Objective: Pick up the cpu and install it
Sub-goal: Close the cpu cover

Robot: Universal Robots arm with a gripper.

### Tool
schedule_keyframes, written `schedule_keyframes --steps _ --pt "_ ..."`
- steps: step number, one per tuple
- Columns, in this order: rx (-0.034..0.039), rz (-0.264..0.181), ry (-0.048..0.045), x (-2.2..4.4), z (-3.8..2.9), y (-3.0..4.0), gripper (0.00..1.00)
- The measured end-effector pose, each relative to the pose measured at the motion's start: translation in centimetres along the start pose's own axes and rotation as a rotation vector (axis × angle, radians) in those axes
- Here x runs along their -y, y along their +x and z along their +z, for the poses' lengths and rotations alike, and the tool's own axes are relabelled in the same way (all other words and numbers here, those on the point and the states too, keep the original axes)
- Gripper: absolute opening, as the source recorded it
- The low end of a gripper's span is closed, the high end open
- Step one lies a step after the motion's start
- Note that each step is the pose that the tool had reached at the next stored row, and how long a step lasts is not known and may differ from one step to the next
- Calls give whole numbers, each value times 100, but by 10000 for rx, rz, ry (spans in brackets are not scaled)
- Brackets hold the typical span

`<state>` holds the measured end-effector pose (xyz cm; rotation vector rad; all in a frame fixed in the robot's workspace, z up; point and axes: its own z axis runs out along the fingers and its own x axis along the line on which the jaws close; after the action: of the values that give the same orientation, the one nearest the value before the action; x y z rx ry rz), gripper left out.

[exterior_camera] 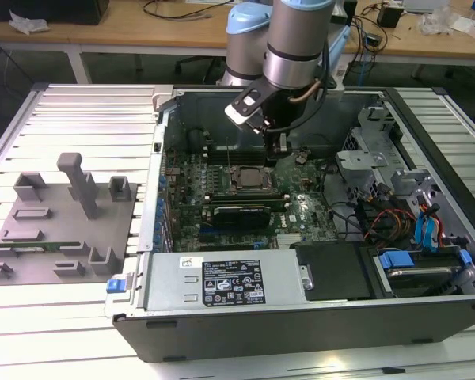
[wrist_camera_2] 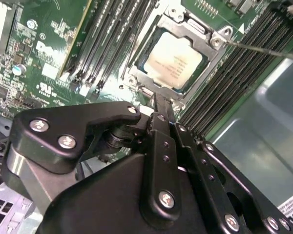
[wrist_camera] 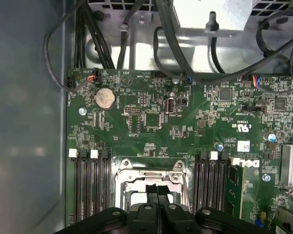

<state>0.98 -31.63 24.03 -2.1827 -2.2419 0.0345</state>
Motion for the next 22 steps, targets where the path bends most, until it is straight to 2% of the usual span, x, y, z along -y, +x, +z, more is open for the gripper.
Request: schedule_keyframes --steps 4,6,9,13,15,22 --pt "1 1 1 75 22 -2 11" --pt "1 1 1 151 43 0 11" --pt "2 1 2 212 56 2 11" --pt "2 -40 1 213 57 2 11" --pt "6 -241 -1 213 57 2 11" --pt "46 -1848 -12 213 57 2 11"
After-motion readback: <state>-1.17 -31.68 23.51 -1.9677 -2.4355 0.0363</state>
